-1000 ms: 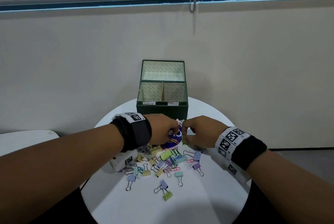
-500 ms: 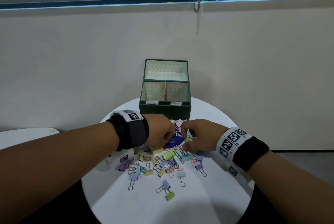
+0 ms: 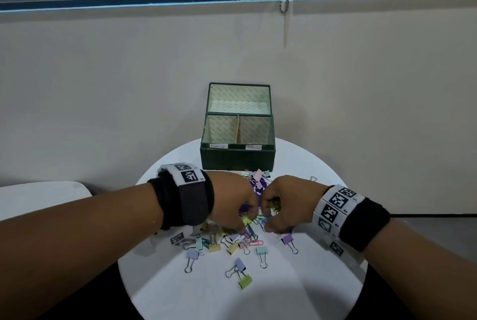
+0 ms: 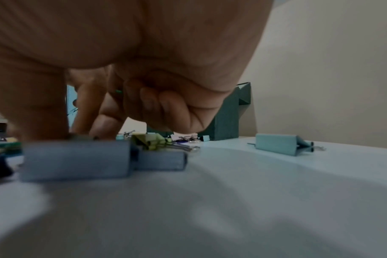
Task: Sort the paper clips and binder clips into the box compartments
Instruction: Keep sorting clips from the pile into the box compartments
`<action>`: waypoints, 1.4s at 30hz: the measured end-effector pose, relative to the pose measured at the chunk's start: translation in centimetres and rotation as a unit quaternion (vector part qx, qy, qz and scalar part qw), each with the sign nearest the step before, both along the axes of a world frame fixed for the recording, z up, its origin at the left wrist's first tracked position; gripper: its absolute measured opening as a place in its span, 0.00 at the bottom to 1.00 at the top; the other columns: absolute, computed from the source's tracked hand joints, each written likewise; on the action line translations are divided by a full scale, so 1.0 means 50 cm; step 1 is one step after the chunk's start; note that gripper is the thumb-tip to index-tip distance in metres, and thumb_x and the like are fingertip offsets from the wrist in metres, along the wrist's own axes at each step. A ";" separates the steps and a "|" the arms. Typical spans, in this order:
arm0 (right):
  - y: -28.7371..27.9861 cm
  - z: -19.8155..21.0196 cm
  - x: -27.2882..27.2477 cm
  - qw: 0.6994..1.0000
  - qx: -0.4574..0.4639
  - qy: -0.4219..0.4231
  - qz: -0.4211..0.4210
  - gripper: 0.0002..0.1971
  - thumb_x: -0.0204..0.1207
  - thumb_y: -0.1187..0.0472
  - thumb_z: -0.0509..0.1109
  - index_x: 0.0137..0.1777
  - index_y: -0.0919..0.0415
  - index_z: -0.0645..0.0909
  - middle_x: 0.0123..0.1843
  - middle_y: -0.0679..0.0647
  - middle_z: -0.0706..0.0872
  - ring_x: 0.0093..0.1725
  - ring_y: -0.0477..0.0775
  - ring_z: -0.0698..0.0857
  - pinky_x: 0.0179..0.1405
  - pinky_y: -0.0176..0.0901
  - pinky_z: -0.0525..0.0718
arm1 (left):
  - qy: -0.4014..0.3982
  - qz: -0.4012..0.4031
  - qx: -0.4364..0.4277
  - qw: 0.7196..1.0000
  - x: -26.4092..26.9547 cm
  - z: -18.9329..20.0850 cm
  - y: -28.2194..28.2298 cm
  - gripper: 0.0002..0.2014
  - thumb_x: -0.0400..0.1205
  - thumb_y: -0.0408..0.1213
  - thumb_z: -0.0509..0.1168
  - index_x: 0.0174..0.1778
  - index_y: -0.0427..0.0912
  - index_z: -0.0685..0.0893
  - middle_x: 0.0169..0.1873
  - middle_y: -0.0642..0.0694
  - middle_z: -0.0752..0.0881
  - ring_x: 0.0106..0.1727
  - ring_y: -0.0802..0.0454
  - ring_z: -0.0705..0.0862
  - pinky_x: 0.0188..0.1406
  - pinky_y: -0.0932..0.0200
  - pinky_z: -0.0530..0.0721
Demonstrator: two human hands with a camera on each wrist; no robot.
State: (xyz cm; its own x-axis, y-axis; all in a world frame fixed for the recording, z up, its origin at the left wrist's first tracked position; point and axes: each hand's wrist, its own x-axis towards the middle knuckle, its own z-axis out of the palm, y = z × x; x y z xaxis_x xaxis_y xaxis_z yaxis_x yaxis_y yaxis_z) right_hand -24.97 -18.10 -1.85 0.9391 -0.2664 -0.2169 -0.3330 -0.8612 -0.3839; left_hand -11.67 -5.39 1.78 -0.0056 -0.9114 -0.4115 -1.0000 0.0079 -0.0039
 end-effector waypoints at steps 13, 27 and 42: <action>-0.018 0.007 0.007 0.988 -0.071 -0.107 -0.090 0.13 0.80 0.43 0.71 0.61 0.44 0.85 0.59 0.42 0.86 0.55 0.46 0.81 0.54 0.40 0.79 | 0.026 0.126 -0.019 0.992 0.075 0.049 0.015 0.09 0.78 0.48 0.72 0.46 0.48 0.84 0.41 0.53 0.84 0.36 0.59 0.78 0.32 0.65 0.73; 0.015 0.012 0.007 0.999 -0.052 0.012 0.007 0.14 0.75 0.47 0.78 0.60 0.43 0.89 0.51 0.41 0.86 0.50 0.46 0.82 0.49 0.39 0.76 | -0.053 0.020 -0.031 0.998 0.003 -0.013 0.011 0.17 0.78 0.58 0.68 0.59 0.57 0.89 0.47 0.57 0.88 0.50 0.51 0.86 0.49 0.56 0.84; 0.019 0.007 0.007 1.000 -0.005 0.028 -0.009 0.09 0.66 0.66 0.74 0.41 0.51 0.84 0.33 0.43 0.81 0.35 0.44 0.79 0.34 0.39 0.81 | 0.145 0.154 0.056 0.976 0.060 0.005 0.016 0.09 0.77 0.46 0.75 0.45 0.46 0.88 0.33 0.57 0.88 0.30 0.62 0.81 0.35 0.66 0.80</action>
